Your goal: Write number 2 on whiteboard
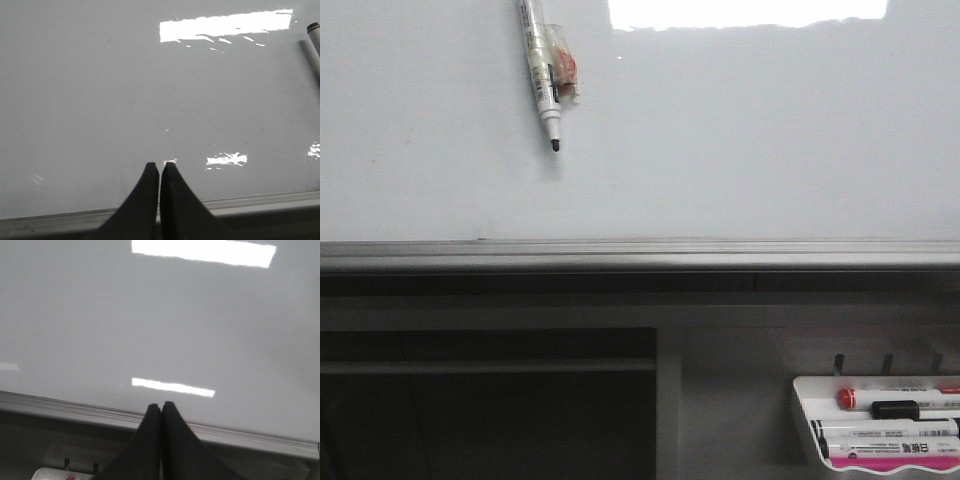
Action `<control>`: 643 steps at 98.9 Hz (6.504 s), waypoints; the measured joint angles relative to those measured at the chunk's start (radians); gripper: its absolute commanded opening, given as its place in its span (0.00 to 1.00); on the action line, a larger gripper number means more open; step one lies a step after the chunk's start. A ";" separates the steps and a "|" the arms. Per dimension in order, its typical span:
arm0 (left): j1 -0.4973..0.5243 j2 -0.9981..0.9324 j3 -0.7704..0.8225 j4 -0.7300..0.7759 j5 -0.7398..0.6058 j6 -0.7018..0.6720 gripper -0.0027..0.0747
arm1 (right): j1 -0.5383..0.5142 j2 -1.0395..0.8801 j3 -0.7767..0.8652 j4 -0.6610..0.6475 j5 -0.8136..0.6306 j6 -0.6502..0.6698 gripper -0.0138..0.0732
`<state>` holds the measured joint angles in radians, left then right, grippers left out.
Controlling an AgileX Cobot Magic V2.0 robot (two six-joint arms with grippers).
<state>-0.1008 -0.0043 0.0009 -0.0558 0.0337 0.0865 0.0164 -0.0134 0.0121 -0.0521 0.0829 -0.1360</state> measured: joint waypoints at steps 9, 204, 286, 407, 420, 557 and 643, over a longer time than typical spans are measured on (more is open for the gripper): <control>0.000 0.000 0.000 0.000 0.000 0.000 0.01 | 0.000 0.000 0.000 0.000 0.000 0.000 0.08; -0.002 0.296 -0.422 -0.414 0.401 0.088 0.01 | 0.000 0.328 -0.374 0.516 0.416 -0.060 0.10; -0.627 0.963 -0.527 -0.780 -0.203 0.310 0.53 | 0.000 0.418 -0.453 0.557 0.472 -0.101 0.64; -0.641 1.447 -0.797 -0.746 -0.374 0.310 0.53 | 0.000 0.418 -0.453 0.562 0.471 -0.102 0.64; -0.641 1.461 -0.810 -0.729 -0.374 0.310 0.50 | 0.000 0.418 -0.453 0.564 0.471 -0.102 0.64; -1.013 1.261 -0.849 0.170 0.256 0.312 0.01 | 0.000 0.865 -0.758 1.074 1.015 -0.731 0.64; -1.013 1.348 -0.985 0.233 0.208 0.312 0.01 | 0.001 0.990 -0.777 1.165 1.058 -0.847 0.40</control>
<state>-1.1135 1.3436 -0.9839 0.1772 0.2421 0.3981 0.0173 0.9763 -0.7647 1.1133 1.1406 -0.9832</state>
